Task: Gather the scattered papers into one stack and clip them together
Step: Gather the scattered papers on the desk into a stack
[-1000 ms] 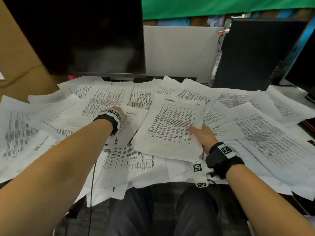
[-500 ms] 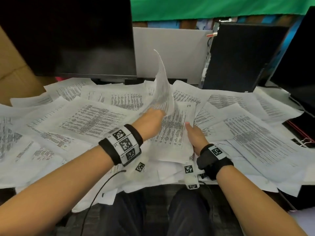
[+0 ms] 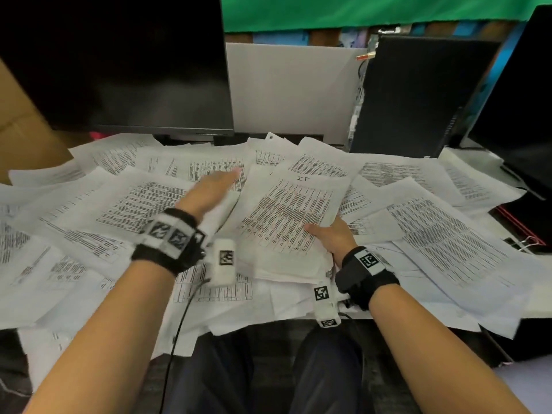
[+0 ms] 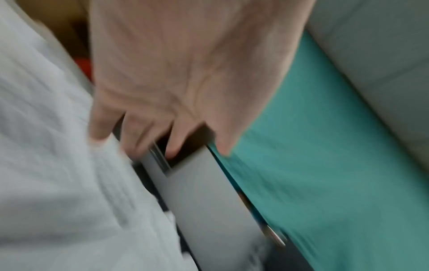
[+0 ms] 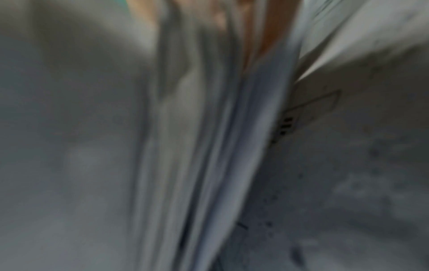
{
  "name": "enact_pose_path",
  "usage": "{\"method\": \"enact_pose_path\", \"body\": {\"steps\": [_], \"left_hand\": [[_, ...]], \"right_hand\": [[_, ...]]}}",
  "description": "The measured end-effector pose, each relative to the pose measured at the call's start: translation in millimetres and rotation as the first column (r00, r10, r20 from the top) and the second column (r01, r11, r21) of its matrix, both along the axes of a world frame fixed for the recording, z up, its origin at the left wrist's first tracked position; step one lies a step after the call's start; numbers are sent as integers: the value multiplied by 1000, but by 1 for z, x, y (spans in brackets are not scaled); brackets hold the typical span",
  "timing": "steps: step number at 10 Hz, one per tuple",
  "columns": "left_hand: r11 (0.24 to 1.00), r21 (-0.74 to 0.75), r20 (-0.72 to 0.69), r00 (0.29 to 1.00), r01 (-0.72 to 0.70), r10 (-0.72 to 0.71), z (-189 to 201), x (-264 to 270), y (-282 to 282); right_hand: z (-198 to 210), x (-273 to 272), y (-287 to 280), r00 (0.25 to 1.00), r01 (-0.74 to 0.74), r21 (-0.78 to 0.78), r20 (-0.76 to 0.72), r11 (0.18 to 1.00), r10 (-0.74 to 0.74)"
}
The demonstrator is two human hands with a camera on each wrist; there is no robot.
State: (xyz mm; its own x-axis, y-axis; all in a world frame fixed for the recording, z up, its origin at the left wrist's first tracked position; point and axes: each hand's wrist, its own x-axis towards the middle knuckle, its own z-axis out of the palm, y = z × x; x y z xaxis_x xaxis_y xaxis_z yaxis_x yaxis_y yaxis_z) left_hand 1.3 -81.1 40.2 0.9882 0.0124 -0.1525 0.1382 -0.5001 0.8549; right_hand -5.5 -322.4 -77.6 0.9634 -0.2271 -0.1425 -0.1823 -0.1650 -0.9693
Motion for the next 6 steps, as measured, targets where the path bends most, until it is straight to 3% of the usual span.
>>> {"method": "enact_pose_path", "body": {"steps": [1, 2, 3, 4, 5, 6], "left_hand": [[608, -273, 64, 616, -746, 785, -28, 1, 83], [415, -293, -204, 480, -861, 853, -66, 2, 141], [474, -443, -233, 608, -761, 759, -85, 10, 146], [640, -446, -186, 765, -625, 617, -84, 16, 129], [773, -307, -44, 820, -555, 571, -69, 12, 120], [906, -111, 474, 780, -408, 409, -12, -1, 94]], "right_hand": [[-4, 3, 1, 1000, 2, -1, 19, 1000, -2], [-6, 7, 2, 1000, 17, 6, -3, 1000, -17], [-13, 11, -1, 999, 31, 42, -12, 999, -30], [-10, 8, 2, 999, 34, 87, -11, 996, -33], [-4, 4, 0, 999, 4, 154, -32, 988, 1], [-3, 5, -2, 998, -7, 172, -55, 985, 17]]}}
